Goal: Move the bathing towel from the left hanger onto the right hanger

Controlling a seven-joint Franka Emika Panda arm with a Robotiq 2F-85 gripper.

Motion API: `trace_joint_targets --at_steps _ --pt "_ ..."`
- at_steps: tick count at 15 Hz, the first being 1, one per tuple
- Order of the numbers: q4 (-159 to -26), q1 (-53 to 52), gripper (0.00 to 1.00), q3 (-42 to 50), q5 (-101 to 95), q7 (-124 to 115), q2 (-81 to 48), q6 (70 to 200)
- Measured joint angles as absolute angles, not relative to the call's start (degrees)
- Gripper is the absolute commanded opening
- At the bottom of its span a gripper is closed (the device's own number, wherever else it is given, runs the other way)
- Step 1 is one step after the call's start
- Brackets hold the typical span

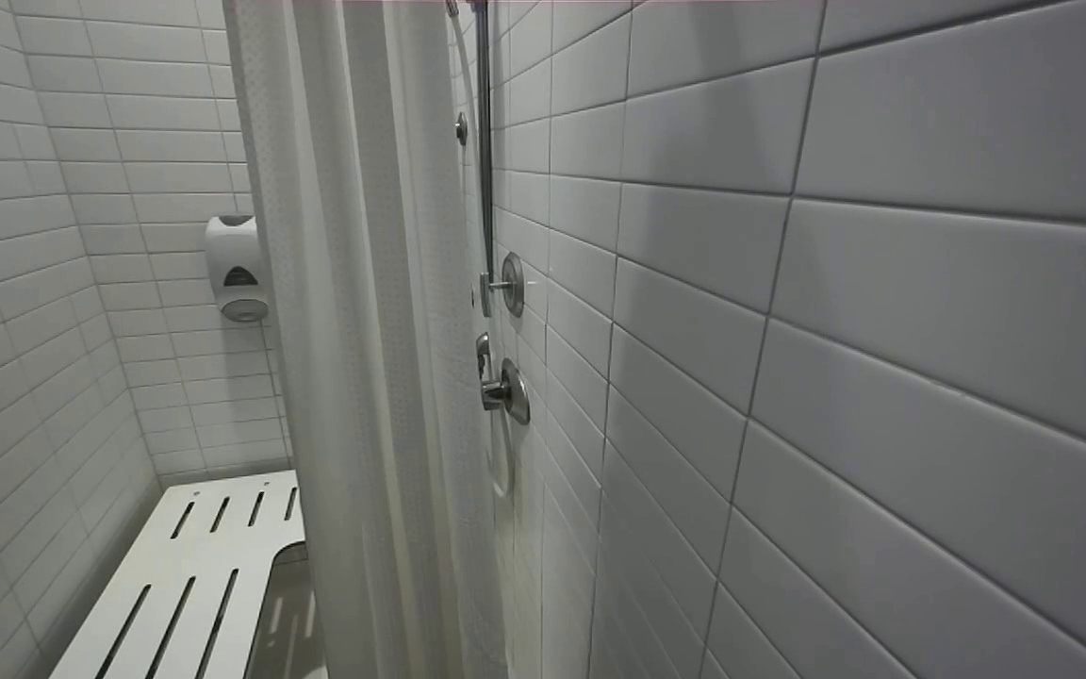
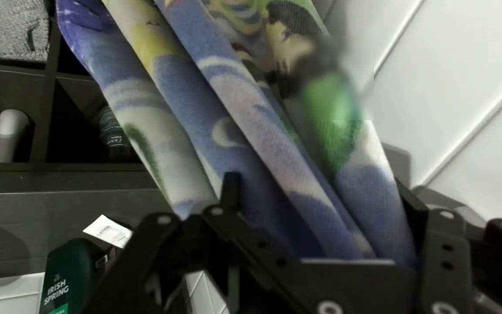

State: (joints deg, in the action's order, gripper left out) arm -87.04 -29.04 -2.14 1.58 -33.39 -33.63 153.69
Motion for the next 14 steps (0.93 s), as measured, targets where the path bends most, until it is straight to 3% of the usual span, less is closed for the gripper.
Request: trace_joint_targets --at_steps 6,14 --pt "-85.66 -29.44 0.04 -2.54 1.57 -33.53 -34.23 153.35" --pt "-86.09 -29.47 0.04 -2.55 1.45 -33.72 -33.92 152.96"
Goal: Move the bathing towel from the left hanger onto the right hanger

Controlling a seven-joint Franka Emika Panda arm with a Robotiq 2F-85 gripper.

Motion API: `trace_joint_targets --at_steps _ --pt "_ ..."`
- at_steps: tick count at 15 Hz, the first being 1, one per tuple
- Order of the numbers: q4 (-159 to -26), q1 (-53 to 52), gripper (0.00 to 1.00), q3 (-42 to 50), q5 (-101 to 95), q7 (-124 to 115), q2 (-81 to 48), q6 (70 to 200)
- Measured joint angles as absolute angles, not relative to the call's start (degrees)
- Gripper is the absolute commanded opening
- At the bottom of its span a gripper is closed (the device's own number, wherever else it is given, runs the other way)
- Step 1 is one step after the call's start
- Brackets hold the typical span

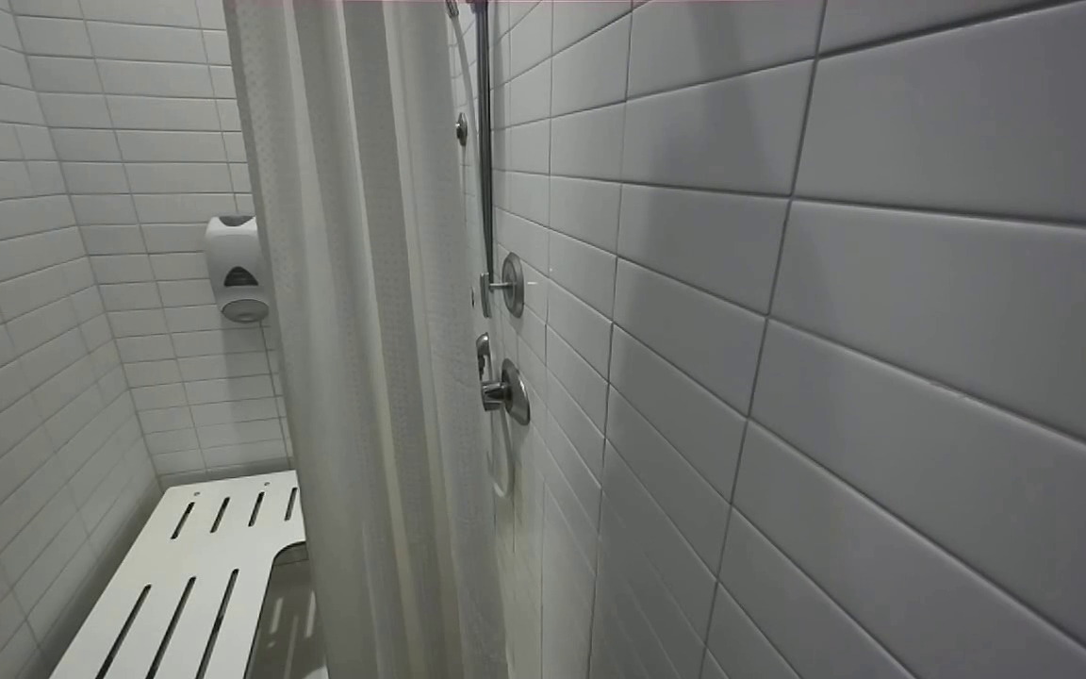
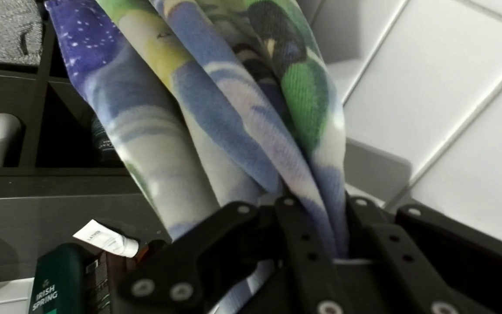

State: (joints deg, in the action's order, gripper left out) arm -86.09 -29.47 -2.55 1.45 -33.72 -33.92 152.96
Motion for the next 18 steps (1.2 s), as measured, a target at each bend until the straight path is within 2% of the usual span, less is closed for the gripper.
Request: trace_joint_targets --at_steps 8,18 --pt "-91.79 -29.62 0.04 -3.01 0.18 -33.46 -28.95 155.01" --pt "-100.66 -28.03 0.04 -6.68 0.13 -33.36 -10.25 148.39"
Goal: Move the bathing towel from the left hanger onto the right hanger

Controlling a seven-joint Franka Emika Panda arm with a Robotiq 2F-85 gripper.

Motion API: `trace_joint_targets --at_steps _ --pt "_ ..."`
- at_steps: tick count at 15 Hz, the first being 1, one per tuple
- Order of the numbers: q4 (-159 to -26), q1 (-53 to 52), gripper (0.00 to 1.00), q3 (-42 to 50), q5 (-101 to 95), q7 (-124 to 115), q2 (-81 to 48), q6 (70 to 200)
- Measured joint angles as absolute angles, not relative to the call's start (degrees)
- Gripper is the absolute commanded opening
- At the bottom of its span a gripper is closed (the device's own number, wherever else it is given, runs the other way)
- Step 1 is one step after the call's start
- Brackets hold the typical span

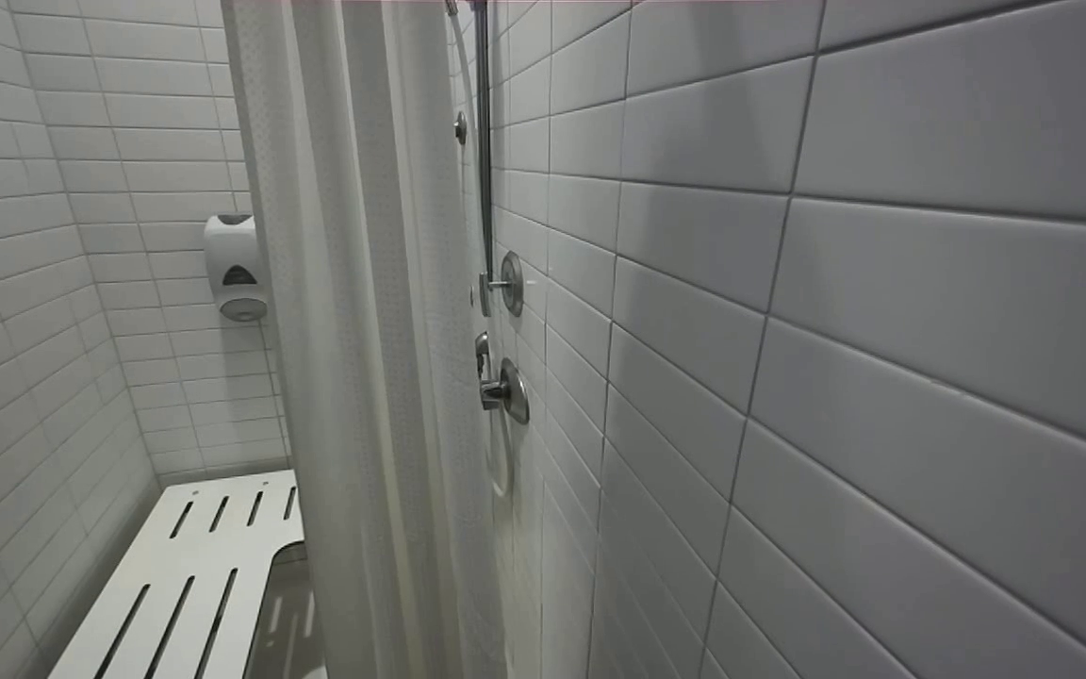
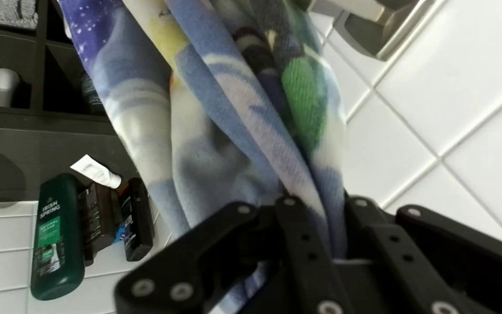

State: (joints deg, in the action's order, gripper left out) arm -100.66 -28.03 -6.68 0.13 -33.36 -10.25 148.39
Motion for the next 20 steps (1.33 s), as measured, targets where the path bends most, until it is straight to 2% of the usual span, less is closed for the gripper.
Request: trace_joint_targets --at_steps 10,20 --pt "-107.88 -23.15 0.04 -15.21 10.59 -25.04 0.58 132.19" --pt "-109.99 -22.40 0.04 -17.17 11.75 -20.50 3.03 126.08"
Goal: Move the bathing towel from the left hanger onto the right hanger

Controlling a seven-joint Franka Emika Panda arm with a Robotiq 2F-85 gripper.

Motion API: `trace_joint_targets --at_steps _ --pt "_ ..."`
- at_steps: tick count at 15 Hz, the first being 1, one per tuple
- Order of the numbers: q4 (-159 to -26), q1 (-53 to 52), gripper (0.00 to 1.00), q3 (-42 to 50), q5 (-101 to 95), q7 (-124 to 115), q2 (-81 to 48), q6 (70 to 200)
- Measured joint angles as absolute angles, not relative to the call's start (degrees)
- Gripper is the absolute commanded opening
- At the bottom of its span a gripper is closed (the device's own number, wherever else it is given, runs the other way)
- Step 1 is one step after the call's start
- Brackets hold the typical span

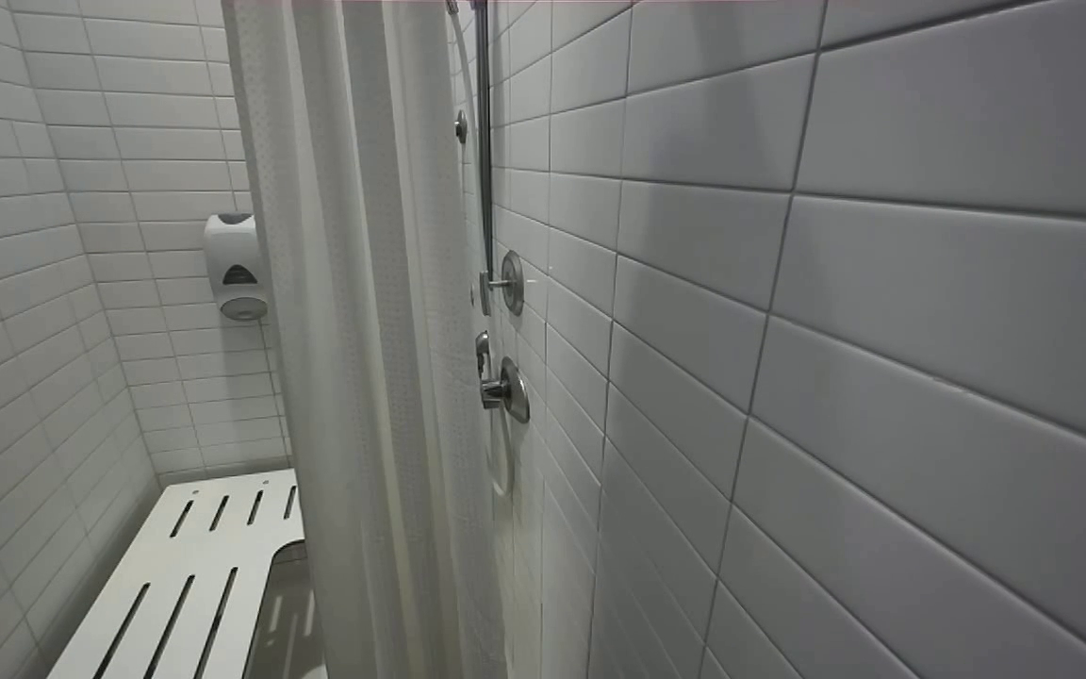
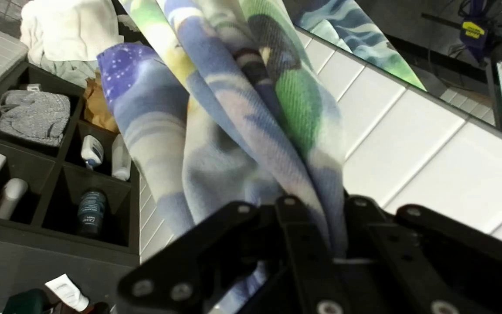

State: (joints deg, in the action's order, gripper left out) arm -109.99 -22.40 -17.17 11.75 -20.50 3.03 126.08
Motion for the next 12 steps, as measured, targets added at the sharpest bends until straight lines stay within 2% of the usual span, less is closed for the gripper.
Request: trace_joint_targets --at_steps 12 --pt "-94.03 -22.81 0.04 -19.10 11.12 -17.51 -10.89 120.06"
